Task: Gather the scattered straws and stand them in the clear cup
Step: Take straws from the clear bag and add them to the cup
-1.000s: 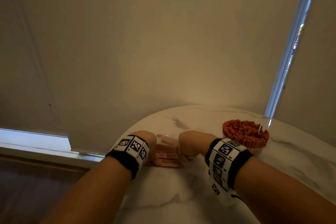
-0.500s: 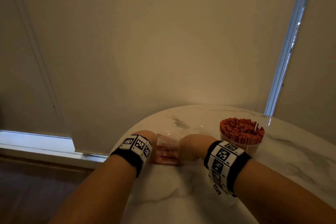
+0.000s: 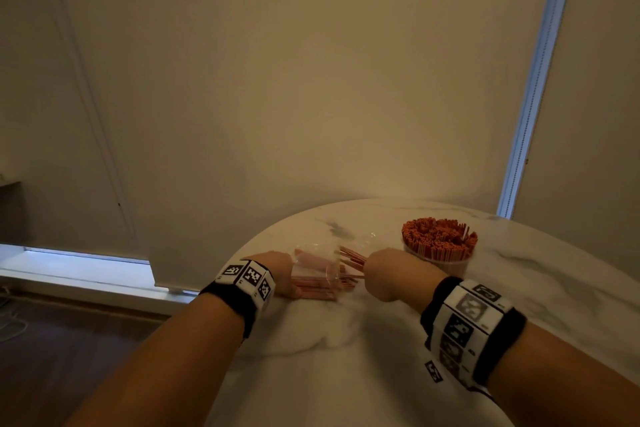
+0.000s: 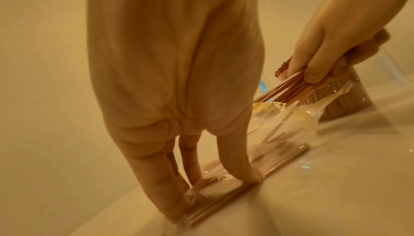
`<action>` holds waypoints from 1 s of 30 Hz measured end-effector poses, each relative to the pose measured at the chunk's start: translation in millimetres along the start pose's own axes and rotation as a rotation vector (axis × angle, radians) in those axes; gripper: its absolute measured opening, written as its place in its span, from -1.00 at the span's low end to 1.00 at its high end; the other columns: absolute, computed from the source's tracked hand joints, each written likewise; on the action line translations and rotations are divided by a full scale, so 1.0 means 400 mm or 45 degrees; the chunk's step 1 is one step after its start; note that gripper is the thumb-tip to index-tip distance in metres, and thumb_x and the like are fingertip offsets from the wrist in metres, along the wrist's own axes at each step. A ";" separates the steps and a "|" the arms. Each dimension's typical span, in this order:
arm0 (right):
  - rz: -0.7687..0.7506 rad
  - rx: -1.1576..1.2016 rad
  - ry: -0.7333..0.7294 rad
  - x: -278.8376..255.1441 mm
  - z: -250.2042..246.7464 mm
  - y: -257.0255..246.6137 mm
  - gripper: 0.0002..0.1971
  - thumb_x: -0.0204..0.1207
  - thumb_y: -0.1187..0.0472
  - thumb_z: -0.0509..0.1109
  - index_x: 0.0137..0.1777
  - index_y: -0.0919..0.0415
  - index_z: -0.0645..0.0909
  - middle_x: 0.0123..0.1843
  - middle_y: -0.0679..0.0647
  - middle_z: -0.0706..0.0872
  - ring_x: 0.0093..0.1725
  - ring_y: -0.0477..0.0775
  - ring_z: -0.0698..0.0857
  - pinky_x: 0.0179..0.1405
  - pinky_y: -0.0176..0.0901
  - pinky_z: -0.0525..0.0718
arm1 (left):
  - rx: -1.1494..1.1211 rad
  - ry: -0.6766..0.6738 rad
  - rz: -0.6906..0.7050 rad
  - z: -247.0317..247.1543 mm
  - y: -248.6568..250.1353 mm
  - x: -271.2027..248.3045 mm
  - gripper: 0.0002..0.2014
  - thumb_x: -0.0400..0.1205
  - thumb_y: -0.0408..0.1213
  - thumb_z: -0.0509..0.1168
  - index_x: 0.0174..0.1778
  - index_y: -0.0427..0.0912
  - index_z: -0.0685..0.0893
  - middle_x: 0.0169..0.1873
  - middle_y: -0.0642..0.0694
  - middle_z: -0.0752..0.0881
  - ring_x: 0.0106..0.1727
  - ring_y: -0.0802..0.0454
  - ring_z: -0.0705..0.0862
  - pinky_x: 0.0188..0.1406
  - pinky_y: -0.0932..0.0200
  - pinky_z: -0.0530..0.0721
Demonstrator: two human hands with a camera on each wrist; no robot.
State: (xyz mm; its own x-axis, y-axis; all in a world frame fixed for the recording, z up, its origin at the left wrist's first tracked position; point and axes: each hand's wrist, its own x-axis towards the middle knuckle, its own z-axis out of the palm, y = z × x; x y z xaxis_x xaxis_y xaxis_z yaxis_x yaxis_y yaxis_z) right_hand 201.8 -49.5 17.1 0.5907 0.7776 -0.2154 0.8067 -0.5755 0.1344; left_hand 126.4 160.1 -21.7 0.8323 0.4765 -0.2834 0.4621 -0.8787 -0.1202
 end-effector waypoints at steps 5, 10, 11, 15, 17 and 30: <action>0.033 0.054 0.014 -0.089 -0.001 0.049 -0.68 0.71 0.31 0.12 0.28 0.42 0.63 0.20 0.29 0.71 -0.12 0.12 0.54 -0.13 -0.09 0.55 | -0.054 -0.043 0.030 -0.014 -0.014 -0.028 -0.43 0.67 0.21 0.36 0.28 -0.26 0.75 0.19 -0.21 0.78 0.22 -0.19 0.73 0.21 0.05 0.67; 0.044 0.298 0.151 -0.155 -0.017 0.098 -0.70 0.74 0.31 0.12 0.33 0.44 0.56 0.19 0.30 0.68 -0.02 0.21 0.67 -0.12 -0.08 0.68 | -0.326 0.142 0.105 -0.077 -0.021 -0.056 -0.21 0.66 0.46 0.12 0.48 -0.15 0.66 0.42 -0.09 0.69 0.31 -0.04 0.66 0.38 0.01 0.56; 0.072 0.406 0.235 -0.156 -0.025 0.105 -0.72 0.74 0.29 0.12 0.29 0.40 0.56 0.16 0.31 0.68 -0.05 0.23 0.63 -0.24 -0.12 0.59 | -0.528 0.255 0.173 -0.098 -0.013 -0.067 -0.10 0.56 0.58 0.05 0.49 -0.13 0.64 0.41 -0.06 0.69 0.29 0.00 0.66 0.37 0.00 0.57; 0.160 0.618 0.551 -0.156 -0.056 0.108 -0.87 0.76 0.21 0.05 0.07 0.23 0.39 -0.08 0.18 0.58 -0.16 0.17 0.54 -0.32 -0.10 0.43 | -1.644 0.239 0.416 -0.185 0.078 -0.102 -0.04 0.41 0.67 0.07 0.49 -0.02 0.46 0.28 -0.14 0.79 0.23 -0.01 0.80 0.26 -0.03 0.77; 0.171 0.623 0.653 -0.139 -0.061 0.096 -0.89 0.77 0.22 0.05 0.03 0.23 0.33 -0.19 0.11 0.54 -0.30 0.07 0.54 -0.44 -0.18 0.39 | -2.134 0.054 0.537 -0.217 0.144 -0.107 -0.21 0.46 0.58 0.15 0.35 -0.01 0.41 0.21 -0.22 0.83 0.25 -0.13 0.82 0.22 -0.08 0.79; 0.190 0.211 0.810 -0.008 -0.052 0.155 -0.82 0.76 -0.03 0.09 -0.01 0.04 0.26 -0.31 -0.03 0.43 -0.42 -0.02 0.44 -0.53 -0.11 0.28 | -3.448 0.094 0.549 -0.253 0.339 0.012 -0.71 0.78 0.01 0.28 -0.04 -0.18 0.60 -0.55 0.07 0.25 -0.62 0.19 0.26 -0.47 0.25 0.57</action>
State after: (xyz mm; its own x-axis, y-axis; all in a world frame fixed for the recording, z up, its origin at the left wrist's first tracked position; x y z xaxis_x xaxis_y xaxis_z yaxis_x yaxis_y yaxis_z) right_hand 250.4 -82.4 46.0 0.6327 0.6555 0.4123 0.7320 -0.6800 -0.0423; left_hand 224.0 46.6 56.7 0.8907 0.4540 0.0229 -0.4037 0.7668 0.4990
